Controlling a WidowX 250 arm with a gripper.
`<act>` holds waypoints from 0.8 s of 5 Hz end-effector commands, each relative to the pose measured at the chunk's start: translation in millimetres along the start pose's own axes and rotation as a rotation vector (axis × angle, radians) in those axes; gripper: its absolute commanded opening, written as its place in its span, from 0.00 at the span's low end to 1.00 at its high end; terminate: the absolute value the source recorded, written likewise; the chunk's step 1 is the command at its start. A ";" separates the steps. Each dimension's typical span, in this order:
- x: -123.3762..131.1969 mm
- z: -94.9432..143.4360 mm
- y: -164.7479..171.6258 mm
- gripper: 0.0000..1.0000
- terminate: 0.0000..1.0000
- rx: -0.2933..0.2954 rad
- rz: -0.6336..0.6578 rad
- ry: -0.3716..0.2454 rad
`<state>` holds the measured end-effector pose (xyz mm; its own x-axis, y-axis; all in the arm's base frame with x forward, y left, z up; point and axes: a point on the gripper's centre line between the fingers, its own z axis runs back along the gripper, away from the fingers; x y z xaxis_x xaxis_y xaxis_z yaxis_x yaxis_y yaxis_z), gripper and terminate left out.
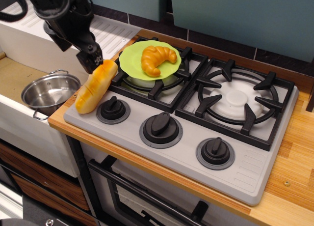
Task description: Put crossaint on plate and bread in pot or pan in sink
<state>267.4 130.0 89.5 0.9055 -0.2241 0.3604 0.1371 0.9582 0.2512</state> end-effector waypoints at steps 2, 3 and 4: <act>-10.9 -15.6 0.1 1.00 0.00 0.004 0.144 -0.015; -15.0 -27.6 -6.5 1.00 0.00 -0.032 0.160 -0.032; -17.4 -36.8 -13.7 1.00 0.00 -0.047 0.171 -0.055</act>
<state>259.1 125.2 36.7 0.9050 -0.0541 0.4219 0.0055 0.9933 0.1156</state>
